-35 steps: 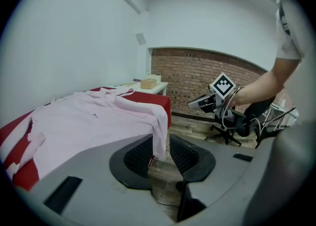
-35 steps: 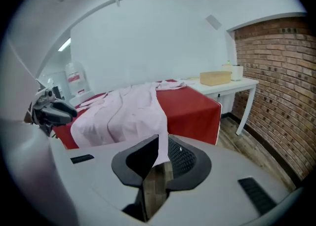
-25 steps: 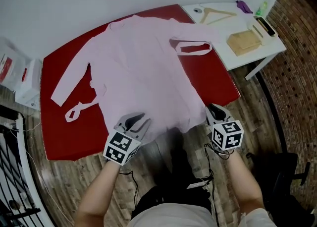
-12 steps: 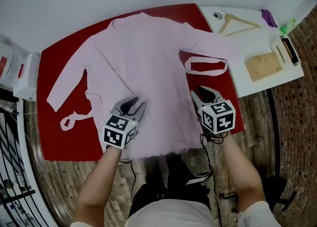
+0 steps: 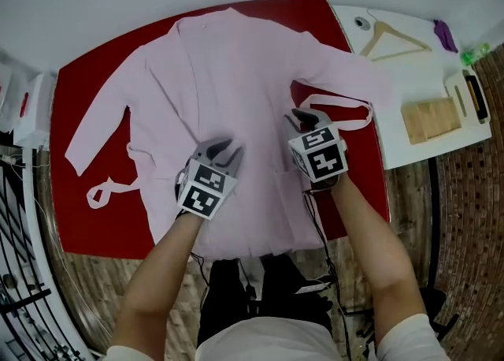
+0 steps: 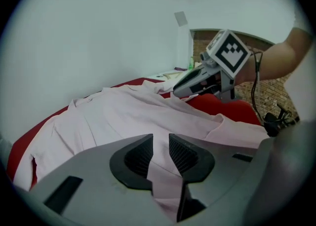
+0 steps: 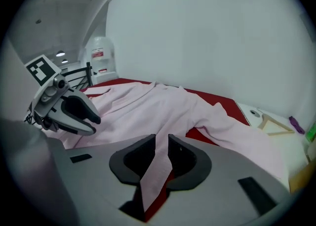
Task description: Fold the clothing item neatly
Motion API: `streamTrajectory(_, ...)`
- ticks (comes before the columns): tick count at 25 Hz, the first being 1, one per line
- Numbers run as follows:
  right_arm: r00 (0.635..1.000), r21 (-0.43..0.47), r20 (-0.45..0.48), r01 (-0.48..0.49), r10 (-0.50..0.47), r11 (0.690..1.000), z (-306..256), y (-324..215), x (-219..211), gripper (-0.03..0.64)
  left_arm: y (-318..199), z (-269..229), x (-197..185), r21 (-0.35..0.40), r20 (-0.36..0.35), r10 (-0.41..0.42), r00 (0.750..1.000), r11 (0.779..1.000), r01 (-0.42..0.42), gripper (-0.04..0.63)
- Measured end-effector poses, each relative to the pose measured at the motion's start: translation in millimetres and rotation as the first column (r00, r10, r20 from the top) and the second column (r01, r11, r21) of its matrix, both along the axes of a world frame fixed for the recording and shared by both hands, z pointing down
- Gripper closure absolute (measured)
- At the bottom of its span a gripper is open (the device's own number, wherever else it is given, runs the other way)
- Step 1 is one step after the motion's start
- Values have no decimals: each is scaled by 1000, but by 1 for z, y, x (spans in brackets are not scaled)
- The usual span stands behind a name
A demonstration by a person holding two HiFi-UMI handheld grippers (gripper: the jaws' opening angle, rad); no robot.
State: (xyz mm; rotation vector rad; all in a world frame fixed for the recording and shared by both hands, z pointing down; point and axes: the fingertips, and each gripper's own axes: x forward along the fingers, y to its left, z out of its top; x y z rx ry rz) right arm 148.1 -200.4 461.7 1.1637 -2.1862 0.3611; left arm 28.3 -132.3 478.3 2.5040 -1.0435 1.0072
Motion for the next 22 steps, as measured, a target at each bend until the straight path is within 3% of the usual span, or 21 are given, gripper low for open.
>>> streamTrajectory(10, 984, -109, -180, -36, 16, 993, 50, -18, 7, 512, -6, 24, 6, -58, 38, 76, 996, 996, -74, 496)
streamTrajectory(13, 987, -151, -161, -42, 17, 988, 55, -16, 9, 579, -4, 36, 4, -92, 65, 89, 994, 992, -83, 497)
streamTrajectory(22, 977, -76, -186, -120, 104, 990, 48, -28, 51, 588, -3, 40, -2, -112, 38, 72, 997, 991, -67, 502)
